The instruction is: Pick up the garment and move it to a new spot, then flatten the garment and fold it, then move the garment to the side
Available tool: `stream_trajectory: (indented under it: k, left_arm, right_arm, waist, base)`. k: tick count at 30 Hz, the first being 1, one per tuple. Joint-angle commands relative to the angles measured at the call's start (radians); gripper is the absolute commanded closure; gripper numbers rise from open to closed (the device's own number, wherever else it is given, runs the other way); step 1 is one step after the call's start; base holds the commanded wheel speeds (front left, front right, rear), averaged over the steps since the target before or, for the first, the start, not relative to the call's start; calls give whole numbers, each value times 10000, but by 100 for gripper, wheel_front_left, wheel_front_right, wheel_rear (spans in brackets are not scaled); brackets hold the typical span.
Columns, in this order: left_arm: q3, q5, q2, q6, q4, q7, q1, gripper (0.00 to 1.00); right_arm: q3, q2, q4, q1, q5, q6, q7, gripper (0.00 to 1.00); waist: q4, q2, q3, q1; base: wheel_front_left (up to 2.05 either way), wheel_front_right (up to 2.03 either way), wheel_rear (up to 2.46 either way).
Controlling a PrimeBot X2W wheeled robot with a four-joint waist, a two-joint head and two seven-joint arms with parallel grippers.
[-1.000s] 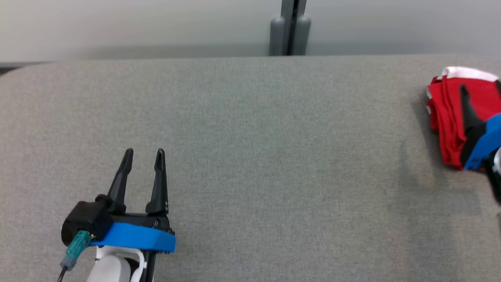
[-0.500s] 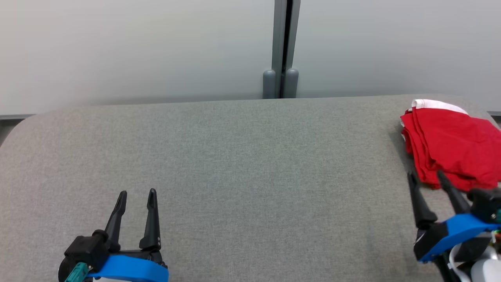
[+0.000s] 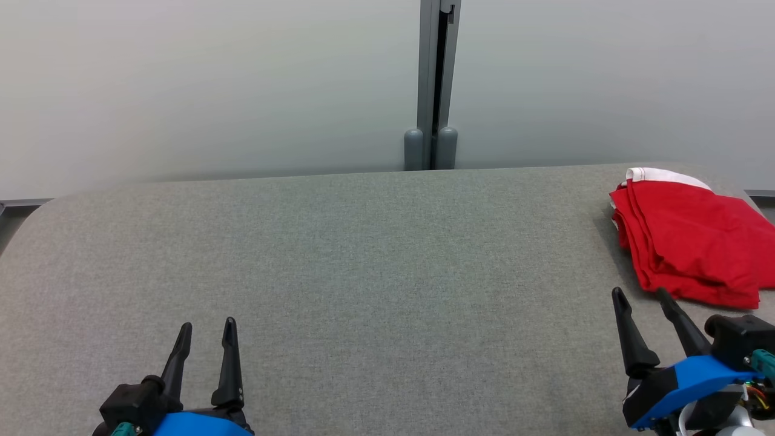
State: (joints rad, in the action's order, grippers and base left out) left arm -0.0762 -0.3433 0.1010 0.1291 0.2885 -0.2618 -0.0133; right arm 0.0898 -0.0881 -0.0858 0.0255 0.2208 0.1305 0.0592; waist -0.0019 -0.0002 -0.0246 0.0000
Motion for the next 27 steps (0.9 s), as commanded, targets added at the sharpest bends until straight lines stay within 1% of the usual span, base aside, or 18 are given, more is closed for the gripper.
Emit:
stream_trajectory:
  k: [1,14,23,27]
  left_arm:
    - [-19,-27,77,8,43,-40,60,0]
    - [-61,-136,126,8,262,-40,219,0]
    - [30,-91,133,8,273,-40,174,0]
    - [-76,-193,166,8,290,-40,161,0]
  right_arm:
    - [-23,39,-37,-157,-85,4,-78,0]
    - [-441,153,-135,-109,-12,4,-139,0]
    - [-503,139,-258,-93,9,4,-142,0]
    - [-521,152,-274,-113,28,4,-128,0]
  waist:
    - [6,2,-6,0]
    - [75,2,47,0]
    - [10,2,50,0]
    - [-7,2,54,0]
  base:
    - [0,0,0]
    - [0,0,0]
    - [0,0,0]
    - [0,0,0]
